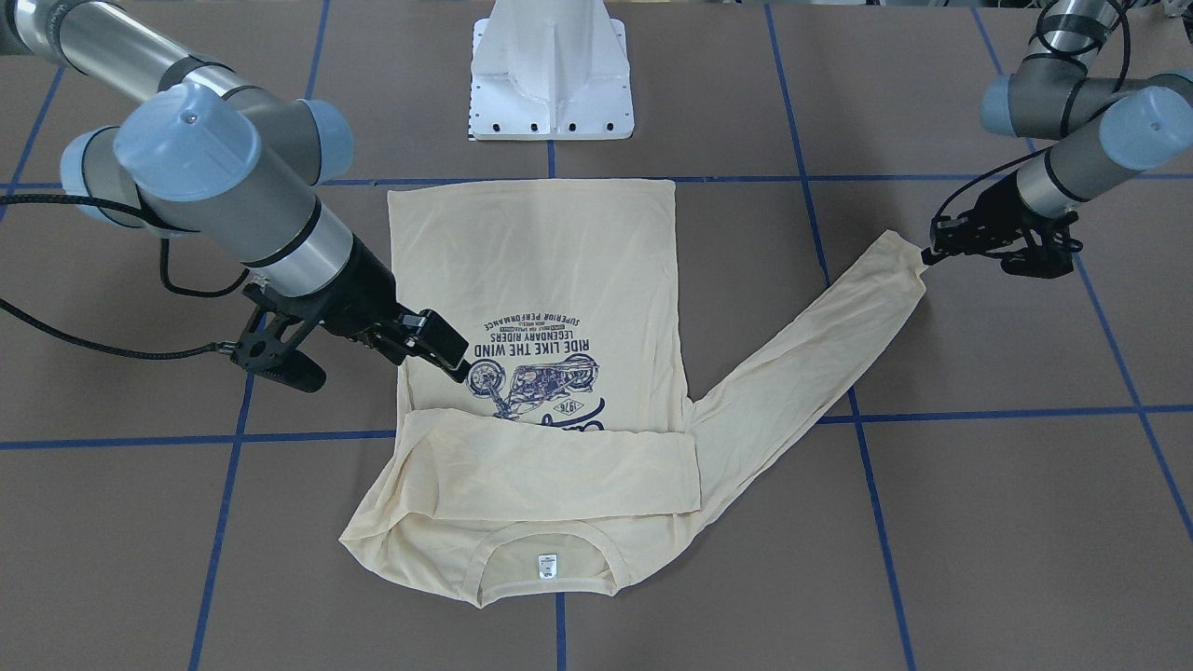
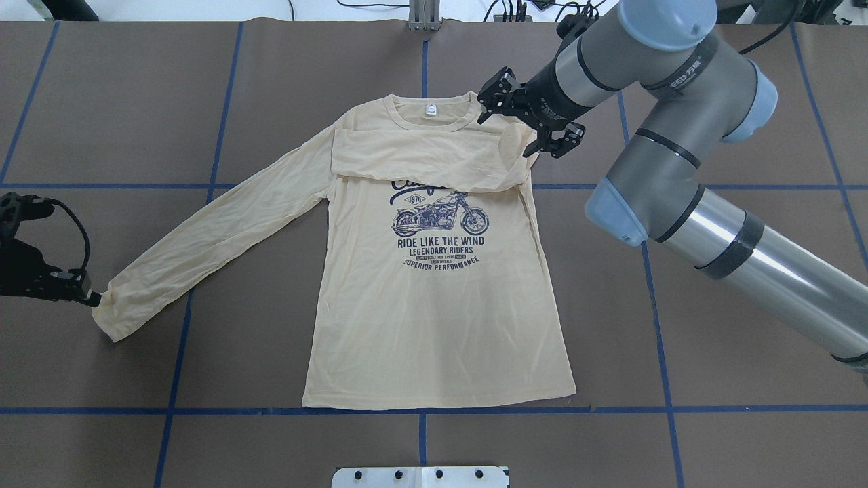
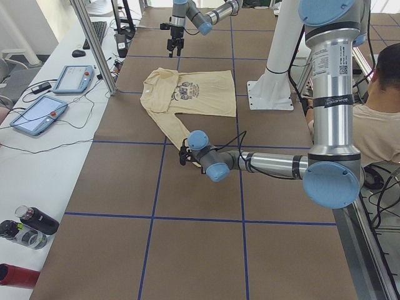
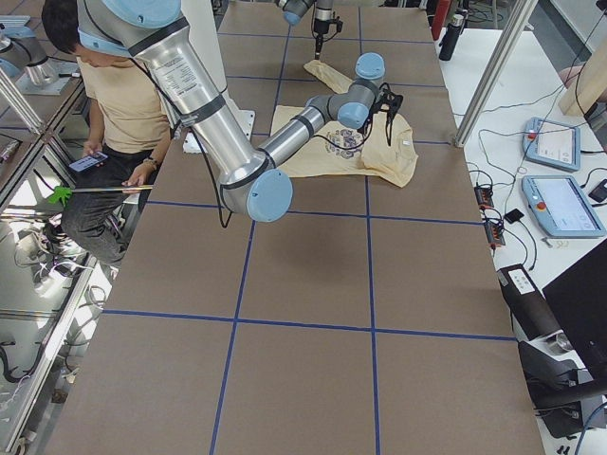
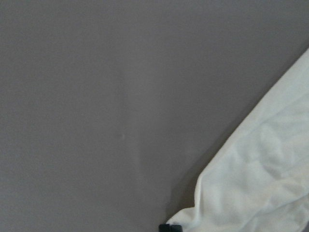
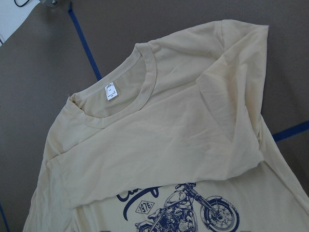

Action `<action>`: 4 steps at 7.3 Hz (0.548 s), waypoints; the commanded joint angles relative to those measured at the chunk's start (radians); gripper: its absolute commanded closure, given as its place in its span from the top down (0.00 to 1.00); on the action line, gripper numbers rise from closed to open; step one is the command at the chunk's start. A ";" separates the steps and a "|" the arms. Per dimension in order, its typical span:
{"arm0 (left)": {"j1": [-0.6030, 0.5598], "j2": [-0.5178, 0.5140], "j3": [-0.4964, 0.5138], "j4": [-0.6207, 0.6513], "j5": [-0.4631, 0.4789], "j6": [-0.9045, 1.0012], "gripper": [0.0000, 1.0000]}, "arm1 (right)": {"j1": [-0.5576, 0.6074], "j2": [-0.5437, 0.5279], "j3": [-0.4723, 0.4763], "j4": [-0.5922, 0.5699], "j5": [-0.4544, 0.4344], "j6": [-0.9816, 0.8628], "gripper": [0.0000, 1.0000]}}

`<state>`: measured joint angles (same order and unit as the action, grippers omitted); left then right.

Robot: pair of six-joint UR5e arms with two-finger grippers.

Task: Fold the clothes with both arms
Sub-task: 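Fold the held sleeve across the shirt toward the collar while the right arm withdraws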

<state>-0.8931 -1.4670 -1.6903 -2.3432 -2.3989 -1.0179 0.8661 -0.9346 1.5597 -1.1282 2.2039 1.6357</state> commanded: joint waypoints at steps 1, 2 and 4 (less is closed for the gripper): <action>0.013 -0.100 -0.132 0.111 -0.045 -0.140 0.00 | 0.083 -0.033 0.003 0.004 0.091 -0.011 0.91; 0.019 -0.262 -0.117 0.198 -0.046 -0.210 0.00 | 0.164 -0.079 0.005 0.004 0.182 -0.049 0.89; 0.026 -0.639 0.017 0.466 -0.026 -0.237 0.00 | 0.327 -0.207 0.013 0.004 0.313 -0.239 0.99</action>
<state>-0.8721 -1.8791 -1.7564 -2.0214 -2.4387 -1.2253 1.0927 -1.0588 1.5667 -1.1244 2.4393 1.5093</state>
